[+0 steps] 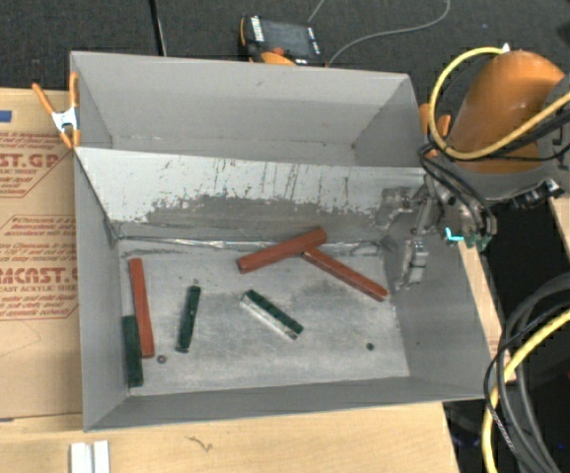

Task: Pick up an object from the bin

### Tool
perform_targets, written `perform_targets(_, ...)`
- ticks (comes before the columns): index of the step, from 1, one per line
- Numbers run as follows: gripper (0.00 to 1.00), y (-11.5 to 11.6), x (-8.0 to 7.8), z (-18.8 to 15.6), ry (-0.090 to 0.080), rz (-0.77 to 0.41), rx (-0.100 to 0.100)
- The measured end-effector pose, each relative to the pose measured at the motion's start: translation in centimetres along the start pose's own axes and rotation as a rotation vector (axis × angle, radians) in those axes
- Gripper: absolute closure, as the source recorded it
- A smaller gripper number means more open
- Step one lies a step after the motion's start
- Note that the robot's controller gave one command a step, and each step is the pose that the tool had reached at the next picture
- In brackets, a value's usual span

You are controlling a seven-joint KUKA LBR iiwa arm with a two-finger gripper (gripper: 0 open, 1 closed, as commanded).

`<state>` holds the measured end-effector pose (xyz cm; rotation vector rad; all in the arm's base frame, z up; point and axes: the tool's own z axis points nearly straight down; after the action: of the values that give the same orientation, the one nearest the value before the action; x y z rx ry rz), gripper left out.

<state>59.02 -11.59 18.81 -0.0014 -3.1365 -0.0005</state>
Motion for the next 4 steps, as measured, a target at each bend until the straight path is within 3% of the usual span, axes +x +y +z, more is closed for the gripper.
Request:
perform_targets(1, 0.0, 0.6, 0.1, 12.3, 0.0, 0.146, -0.002)
perform_targets(2, 0.0, 2.4, 1.1, 8.7, -0.008, 0.202, -0.002)
perform_targets(3, 0.0, 3.2, 2.9, 8.9, -0.005, 0.417, -0.002)
perform_targets(4, 0.0, 1.9, 2.4, 12.0, -0.004, 0.588, -0.001)
